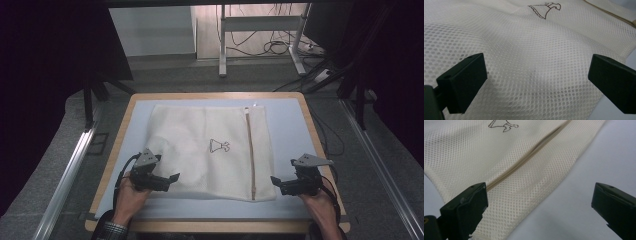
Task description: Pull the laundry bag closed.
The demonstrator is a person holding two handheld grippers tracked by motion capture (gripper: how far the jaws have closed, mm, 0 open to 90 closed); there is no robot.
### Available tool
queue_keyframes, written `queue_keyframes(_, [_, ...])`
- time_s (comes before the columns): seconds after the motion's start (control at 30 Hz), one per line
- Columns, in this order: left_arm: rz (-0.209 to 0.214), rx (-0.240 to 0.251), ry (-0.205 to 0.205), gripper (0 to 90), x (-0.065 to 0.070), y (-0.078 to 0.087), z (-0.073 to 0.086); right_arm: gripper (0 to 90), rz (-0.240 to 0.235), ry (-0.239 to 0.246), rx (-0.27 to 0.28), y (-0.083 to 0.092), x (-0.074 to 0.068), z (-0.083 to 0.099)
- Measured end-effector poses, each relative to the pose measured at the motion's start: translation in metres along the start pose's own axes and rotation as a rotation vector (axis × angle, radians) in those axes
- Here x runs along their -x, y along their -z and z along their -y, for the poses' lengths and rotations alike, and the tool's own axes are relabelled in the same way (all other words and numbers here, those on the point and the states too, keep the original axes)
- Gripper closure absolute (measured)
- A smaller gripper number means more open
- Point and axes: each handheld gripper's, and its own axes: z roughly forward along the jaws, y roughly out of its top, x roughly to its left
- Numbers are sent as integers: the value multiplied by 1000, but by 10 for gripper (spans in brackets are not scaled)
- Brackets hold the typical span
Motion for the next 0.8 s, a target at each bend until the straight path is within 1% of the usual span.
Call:
queue_keyframes(0.03, [1, 1, -6, 16, 2, -1, -1, 12, -1, 0, 2, 0, 0, 0])
queue_keyframes(0.1, [22, 10, -10, 15, 5, -3, -4, 13, -7, 2, 7, 1, 0, 0])
queue_keyframes(0.13, [22, 10, -10, 16, 5, -3, -4, 13, -7, 2, 7, 1, 0, 0])
queue_keyframes(0.17, [28, 5, -20, 17, 7, -5, -5, 16, -10, 3, 7, 2, -1, -1])
queue_keyframes(0.33, [26, -7, -38, 26, 12, -8, -7, 20, -16, 8, 6, 3, -3, -2])
queue_keyframes(0.4, [17, -13, -50, 31, 14, -10, -8, 20, -22, 5, 6, 4, -3, -2])
queue_keyframes(0.47, [13, -20, -56, 49, 16, -10, -9, 21, -28, 1, 5, 4, -3, -2])
queue_keyframes(0.5, [16, -19, -56, 55, 16, -11, -10, 22, -40, -13, -3, 3, -4, -2])
queue_keyframes(0.57, [18, -19, -56, 60, 17, -12, -10, 23, -43, -18, -5, 3, -4, -2])
queue_keyframes(0.7, [38, -6, -66, 90, 21, -13, -14, 22, -59, -45, -4, 3, -4, -2])
queue_keyframes(0.8, [41, 0, -75, 111, 23, -13, -15, 23, -60, -47, 2, 4, -4, -3])
